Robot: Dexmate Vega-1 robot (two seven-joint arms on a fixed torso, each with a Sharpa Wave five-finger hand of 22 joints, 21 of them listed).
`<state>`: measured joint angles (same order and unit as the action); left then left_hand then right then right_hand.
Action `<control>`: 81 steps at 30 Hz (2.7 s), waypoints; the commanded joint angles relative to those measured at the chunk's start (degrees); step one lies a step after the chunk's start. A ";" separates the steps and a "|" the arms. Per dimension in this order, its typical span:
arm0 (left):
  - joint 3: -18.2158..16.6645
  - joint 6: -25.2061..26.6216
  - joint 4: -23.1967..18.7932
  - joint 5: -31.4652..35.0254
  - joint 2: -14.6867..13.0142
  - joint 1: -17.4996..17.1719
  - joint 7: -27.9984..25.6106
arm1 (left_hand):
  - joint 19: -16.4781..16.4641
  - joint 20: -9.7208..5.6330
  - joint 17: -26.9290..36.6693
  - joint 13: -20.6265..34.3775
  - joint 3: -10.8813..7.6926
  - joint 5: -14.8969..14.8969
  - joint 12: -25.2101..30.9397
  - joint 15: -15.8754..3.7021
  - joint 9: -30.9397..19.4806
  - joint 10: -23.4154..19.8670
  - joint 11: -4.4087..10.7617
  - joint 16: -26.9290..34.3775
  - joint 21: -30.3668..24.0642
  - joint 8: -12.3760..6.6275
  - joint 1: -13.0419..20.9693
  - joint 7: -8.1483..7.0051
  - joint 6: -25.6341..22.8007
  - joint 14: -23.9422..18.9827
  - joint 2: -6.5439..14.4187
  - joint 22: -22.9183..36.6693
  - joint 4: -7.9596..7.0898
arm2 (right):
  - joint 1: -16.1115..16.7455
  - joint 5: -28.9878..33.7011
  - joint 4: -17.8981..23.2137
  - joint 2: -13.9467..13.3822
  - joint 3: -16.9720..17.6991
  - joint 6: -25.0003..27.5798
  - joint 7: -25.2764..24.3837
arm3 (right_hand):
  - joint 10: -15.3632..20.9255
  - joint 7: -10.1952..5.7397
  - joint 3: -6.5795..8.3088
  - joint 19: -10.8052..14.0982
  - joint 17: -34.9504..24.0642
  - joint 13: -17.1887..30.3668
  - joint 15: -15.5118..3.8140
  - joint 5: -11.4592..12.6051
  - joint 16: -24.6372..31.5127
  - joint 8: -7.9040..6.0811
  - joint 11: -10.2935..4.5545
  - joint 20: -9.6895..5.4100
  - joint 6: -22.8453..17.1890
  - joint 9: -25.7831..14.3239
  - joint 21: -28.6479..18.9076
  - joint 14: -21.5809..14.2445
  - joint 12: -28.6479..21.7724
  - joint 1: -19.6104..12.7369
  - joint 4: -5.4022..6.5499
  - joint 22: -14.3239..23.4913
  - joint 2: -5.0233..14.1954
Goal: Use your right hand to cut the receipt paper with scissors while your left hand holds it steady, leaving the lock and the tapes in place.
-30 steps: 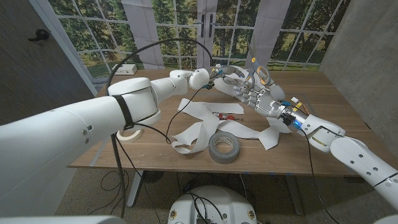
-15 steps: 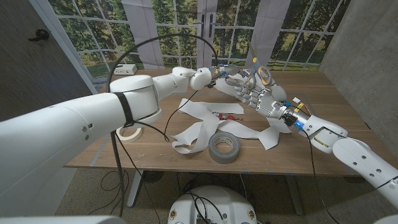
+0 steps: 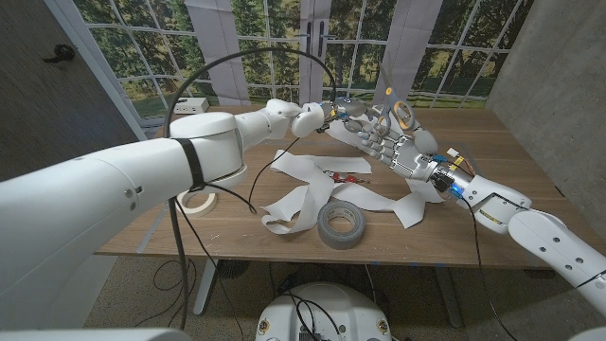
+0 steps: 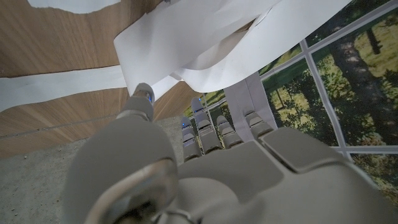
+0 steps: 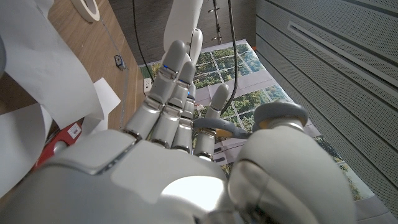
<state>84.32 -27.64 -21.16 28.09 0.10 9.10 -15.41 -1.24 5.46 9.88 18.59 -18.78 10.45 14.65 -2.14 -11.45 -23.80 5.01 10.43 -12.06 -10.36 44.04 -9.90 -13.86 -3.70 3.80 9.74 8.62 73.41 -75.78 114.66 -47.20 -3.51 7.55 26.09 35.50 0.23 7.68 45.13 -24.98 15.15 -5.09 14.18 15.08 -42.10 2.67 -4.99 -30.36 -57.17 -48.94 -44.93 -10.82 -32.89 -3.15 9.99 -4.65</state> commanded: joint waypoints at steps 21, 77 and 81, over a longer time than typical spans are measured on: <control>3.20 12.80 -3.13 -0.12 1.57 -0.46 7.59 | -0.67 1.62 0.06 -0.61 -0.23 0.52 -1.93 -0.18 0.12 4.11 -0.09 0.01 0.73 -0.37 1.02 1.14 2.72 -0.03 0.66 0.25 0.24 | 0.71 0.41 0.56 0.52 0.17 -0.15 -1.56 | 0.29 1.40 -0.43 0.66 0.17 -0.41 -2.32 -0.20 0.42 0.02 0.08 -0.18 -0.22 -0.27 0.56 0.28 -0.29 -0.33 -0.18 0.19 0.67; 6.38 22.91 -4.02 -0.23 4.58 -1.91 13.41 | -11.45 3.89 3.59 3.09 -1.07 0.55 2.65 -7.14 -0.62 0.59 4.82 7.62 -2.97 -5.95 -1.59 1.77 -12.42 -19.48 3.99 1.56 -0.10 | 0.07 0.24 0.18 0.65 0.15 -0.01 -2.16 | -0.41 1.09 -0.61 0.80 0.22 -1.18 -2.18 -0.47 0.66 -0.62 0.06 0.04 -0.74 -1.06 1.82 0.84 -0.14 -0.44 -0.20 0.24 1.39; 6.52 23.45 -4.02 -0.32 4.68 -1.98 13.81 | -15.92 5.74 4.11 4.09 -1.37 0.55 2.87 -7.02 -1.32 1.36 5.06 8.16 -4.83 -7.11 -0.81 2.60 -15.48 -20.23 4.27 1.88 0.36 | -0.14 0.32 0.11 0.70 -0.02 0.02 -2.22 | -0.49 1.05 -0.62 0.81 0.25 -1.24 -2.28 -0.51 0.67 -0.65 0.14 0.06 -0.76 -1.09 1.92 0.86 -0.13 -0.44 -0.21 0.25 1.45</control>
<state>90.68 -5.43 -25.18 27.90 4.48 7.41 -2.66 -14.94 10.49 13.63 22.02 -19.75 10.82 16.99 -2.46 -12.27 -22.56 9.73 18.07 -15.93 -16.45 42.56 -7.73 -26.98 -23.05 7.75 11.35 8.63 73.72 -75.48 115.06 -46.62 -3.18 7.43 23.81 35.06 0.23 7.44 45.45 -24.72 13.83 -4.91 13.74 15.52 -42.39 2.69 -5.10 -30.36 -57.98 -47.24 -44.50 -10.81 -33.26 -3.39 9.98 -3.82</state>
